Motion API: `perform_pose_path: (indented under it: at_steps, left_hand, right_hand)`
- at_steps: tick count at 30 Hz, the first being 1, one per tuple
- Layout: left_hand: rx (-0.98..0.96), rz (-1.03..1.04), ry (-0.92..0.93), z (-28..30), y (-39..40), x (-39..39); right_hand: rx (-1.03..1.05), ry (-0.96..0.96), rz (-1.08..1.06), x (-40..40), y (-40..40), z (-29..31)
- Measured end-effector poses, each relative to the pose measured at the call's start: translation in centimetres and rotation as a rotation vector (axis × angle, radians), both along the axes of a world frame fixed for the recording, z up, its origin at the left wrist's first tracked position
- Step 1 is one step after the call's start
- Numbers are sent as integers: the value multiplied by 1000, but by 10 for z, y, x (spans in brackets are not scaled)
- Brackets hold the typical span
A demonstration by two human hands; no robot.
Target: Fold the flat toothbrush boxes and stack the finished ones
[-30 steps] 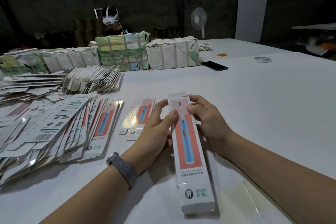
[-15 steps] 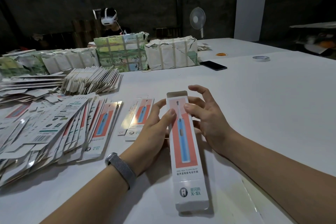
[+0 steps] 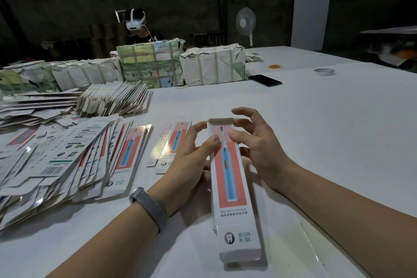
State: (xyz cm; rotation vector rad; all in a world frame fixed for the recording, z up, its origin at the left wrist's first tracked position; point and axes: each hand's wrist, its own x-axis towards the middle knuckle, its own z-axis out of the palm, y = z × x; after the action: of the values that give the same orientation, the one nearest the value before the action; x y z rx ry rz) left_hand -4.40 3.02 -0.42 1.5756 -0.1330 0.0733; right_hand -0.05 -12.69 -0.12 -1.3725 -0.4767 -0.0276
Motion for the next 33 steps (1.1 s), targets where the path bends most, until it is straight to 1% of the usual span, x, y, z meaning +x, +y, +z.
perform_pose_path:
  at_steps: [6,15,21,28,33]
  left_hand:
    - [5,-8,-7,-2,2,0]
    - [62,-49,-23,-3,2,-1]
    - [135,-108,-11,-2,3,-1]
    - [208,-85,-23,-3,3,0]
    - [251,-82,-36,-2,2,0]
  right_hand:
    - [-26,-1,-13,-2,-1,0]
    - [-110,52,-43,-3,1,0]
    - [-55,132,-92,0,2,3]
    - [-81,168,-94,5,2,-2]
    - [-176,130,-107,3,3,0]
